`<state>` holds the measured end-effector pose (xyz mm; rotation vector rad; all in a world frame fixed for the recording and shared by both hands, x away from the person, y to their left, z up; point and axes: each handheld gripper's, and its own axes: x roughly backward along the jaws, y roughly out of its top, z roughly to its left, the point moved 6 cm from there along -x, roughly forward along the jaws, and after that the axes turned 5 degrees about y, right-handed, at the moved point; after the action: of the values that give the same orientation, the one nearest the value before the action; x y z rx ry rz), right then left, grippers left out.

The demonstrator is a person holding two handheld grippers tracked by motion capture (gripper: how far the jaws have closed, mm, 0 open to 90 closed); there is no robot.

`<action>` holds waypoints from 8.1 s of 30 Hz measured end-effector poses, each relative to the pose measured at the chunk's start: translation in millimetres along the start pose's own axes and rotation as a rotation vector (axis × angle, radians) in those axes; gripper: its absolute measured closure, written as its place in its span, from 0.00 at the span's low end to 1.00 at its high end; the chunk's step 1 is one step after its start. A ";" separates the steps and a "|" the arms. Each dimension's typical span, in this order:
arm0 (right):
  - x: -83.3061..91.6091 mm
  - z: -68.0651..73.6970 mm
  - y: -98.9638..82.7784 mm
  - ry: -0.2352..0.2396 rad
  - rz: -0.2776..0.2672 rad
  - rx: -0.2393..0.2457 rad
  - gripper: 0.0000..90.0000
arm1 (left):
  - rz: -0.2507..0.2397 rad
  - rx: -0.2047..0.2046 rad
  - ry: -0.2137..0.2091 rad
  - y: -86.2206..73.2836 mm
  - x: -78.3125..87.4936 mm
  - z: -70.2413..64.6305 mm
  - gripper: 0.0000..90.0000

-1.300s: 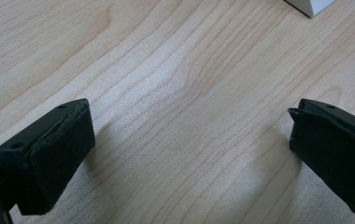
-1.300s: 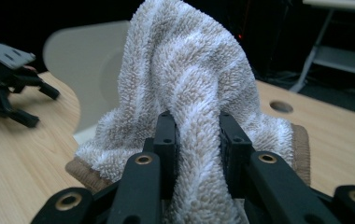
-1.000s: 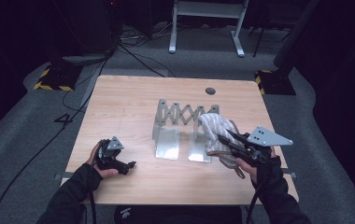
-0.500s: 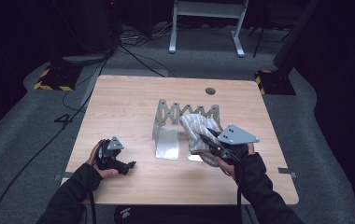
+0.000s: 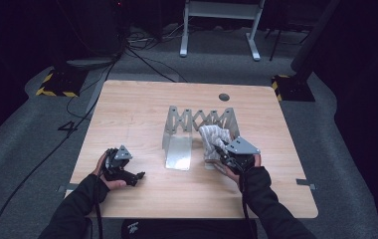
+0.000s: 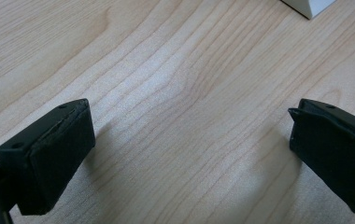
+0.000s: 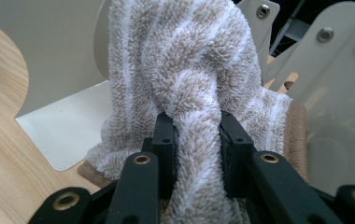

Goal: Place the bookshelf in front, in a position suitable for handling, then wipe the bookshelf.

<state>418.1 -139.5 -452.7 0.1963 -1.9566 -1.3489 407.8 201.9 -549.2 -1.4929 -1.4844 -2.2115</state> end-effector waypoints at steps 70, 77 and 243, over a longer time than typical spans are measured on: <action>-12.9 -43.6 30.0 -0.282 -0.047 0.093 0.80 | -0.004 -0.005 -0.003 -0.7 0.5 -0.6 0.01; -17.9 -42.8 9.1 -0.302 -0.066 0.090 0.80 | -0.004 -0.002 -0.001 -0.9 0.8 -0.7 0.01; -65.4 -30.1 -34.8 -0.166 0.185 0.169 0.80 | -0.003 -0.009 -0.006 -0.1 0.1 -1.2 0.01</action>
<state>474.8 -144.0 -508.9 -0.0183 -2.1709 -1.1110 406.9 201.2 -549.2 -1.5018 -1.4818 -2.2204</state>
